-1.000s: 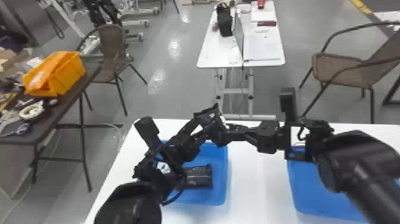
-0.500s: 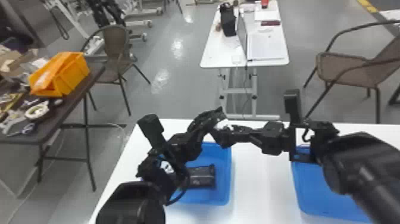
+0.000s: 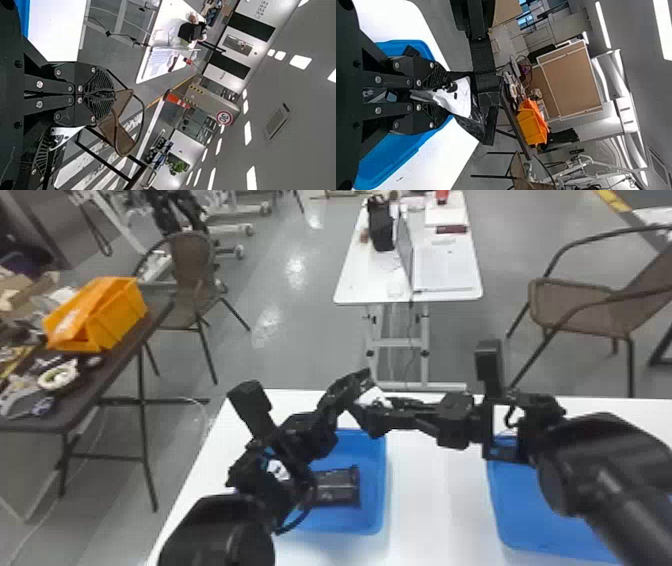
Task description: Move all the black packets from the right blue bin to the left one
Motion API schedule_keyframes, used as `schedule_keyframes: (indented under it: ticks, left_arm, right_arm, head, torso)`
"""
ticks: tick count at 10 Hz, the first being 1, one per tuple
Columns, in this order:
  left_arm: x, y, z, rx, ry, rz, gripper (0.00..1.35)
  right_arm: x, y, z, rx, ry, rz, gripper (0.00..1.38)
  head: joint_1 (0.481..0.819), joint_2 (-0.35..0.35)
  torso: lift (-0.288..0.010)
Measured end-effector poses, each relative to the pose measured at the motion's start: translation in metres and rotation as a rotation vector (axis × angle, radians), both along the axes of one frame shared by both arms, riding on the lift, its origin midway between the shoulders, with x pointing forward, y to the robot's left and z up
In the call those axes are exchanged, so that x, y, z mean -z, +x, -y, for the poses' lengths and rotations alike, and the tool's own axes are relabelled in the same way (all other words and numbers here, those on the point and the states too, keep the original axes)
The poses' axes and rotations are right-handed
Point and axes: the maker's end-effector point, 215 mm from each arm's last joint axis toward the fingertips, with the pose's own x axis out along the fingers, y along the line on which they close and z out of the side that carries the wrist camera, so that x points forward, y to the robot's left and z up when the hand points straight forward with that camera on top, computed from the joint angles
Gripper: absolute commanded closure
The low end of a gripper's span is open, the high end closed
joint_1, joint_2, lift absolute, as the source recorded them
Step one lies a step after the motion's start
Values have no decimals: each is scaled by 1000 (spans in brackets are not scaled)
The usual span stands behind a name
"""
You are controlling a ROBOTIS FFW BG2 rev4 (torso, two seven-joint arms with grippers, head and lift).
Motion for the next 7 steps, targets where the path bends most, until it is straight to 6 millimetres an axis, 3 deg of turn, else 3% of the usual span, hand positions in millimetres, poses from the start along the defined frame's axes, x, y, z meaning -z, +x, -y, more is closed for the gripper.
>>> schedule_keyframes:
  ticks: [1,3,4,7]
  left_arm:
    - [-1,0,-1,-4,0,4,1230]
    - [-2,1,-8,-16,12,11,1230]
    - [0,1,-13,-26,30,14,1230]
    - [9,-3,-33,-68,79,7,1230]
  right_arm:
    - [-4,3,2,11,21,7,-1]
    - [-7,12,17,60,45,15,193]
    - [-6,21,34,126,34,24,259]
    - [2,34,84,272,-16,48,297]
  head:
    - [695,205]
    - [695,199]
    - [695,188]
    - [695,151]
  torso:
    - [0]
    - [0]
    - [0]
    - [0]
